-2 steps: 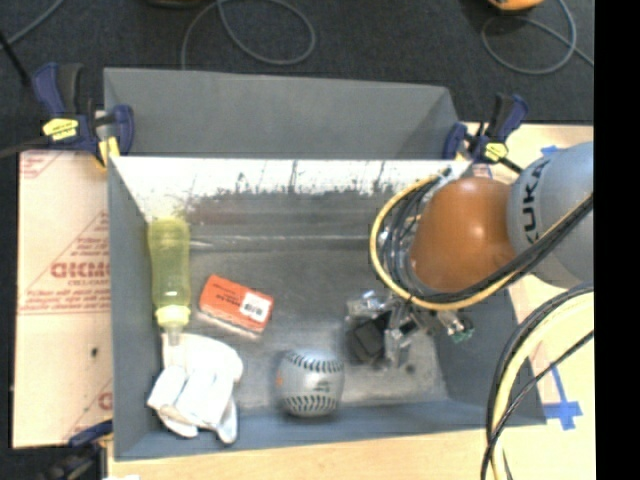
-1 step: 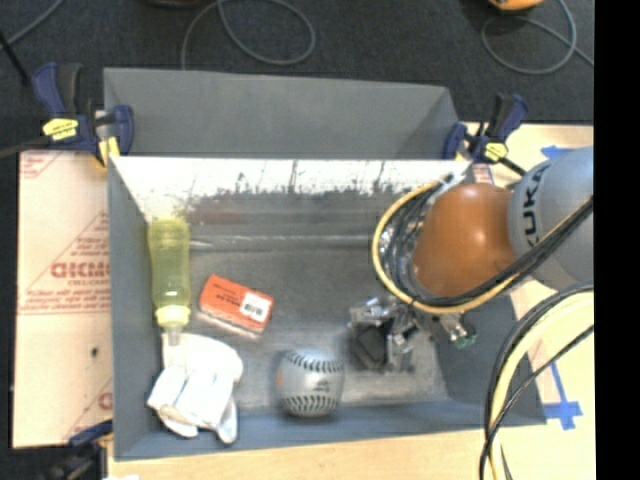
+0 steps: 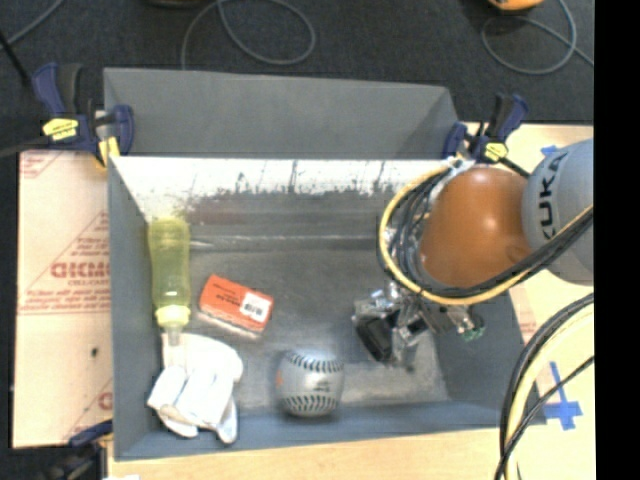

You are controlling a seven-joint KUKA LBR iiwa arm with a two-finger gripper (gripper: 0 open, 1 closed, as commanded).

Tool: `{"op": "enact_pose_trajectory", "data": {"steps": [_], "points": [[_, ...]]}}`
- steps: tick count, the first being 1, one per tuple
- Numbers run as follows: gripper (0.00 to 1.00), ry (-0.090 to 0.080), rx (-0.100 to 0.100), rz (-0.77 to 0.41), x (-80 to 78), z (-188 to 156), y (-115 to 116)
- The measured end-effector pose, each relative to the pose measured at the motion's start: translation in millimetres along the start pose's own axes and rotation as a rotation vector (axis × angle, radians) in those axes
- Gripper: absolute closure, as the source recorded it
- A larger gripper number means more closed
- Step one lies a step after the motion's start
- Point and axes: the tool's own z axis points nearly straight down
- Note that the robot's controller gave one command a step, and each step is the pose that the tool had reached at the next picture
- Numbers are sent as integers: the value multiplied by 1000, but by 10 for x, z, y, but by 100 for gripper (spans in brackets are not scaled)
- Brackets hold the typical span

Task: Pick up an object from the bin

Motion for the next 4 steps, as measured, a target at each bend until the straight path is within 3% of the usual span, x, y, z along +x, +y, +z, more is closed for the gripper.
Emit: {"op": "enact_pose_trajectory", "data": {"steps": [1,2,3,4], "points": [[100,-1,1,-16,-10,-539,20],[100,-11,8,-77,135,-764,-6],[100,8,-6,-51,194,-820,62],[100,-9,4,-81,175,-996,-176]]}}
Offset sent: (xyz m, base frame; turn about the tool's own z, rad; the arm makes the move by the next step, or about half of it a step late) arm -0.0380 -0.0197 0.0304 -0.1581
